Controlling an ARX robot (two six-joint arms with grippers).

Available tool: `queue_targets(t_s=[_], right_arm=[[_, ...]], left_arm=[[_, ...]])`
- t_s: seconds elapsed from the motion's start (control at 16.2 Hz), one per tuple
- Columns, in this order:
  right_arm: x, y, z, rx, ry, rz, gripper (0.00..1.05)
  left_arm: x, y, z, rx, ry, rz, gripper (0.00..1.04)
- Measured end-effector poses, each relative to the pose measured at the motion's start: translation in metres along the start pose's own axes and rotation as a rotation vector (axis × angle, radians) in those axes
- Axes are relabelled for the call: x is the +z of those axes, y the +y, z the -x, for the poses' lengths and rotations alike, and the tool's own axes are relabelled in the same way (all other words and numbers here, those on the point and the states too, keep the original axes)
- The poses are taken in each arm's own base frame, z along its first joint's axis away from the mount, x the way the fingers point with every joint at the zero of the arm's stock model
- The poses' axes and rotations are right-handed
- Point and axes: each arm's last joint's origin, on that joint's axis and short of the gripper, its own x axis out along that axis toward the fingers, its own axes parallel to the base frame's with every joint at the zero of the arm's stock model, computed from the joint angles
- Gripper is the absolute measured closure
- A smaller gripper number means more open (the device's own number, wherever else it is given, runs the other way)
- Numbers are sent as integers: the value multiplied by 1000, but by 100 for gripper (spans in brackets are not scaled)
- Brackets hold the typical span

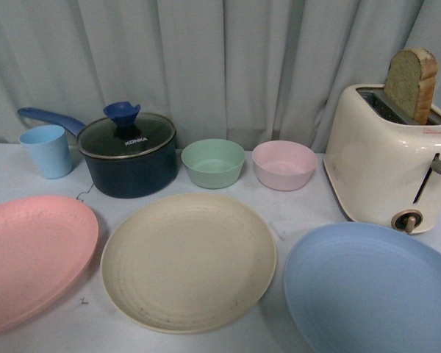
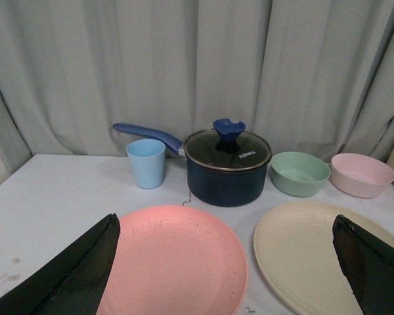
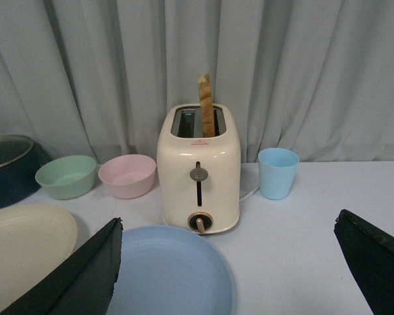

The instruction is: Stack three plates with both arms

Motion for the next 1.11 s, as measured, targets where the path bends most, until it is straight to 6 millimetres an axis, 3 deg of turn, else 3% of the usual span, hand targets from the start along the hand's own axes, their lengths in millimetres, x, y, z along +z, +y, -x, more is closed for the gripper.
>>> queue_targets(t_s=[1.11], right_arm=[[0,0,0,0,0,0,6]], left_arm=[[0,0,0,0,0,0,7]])
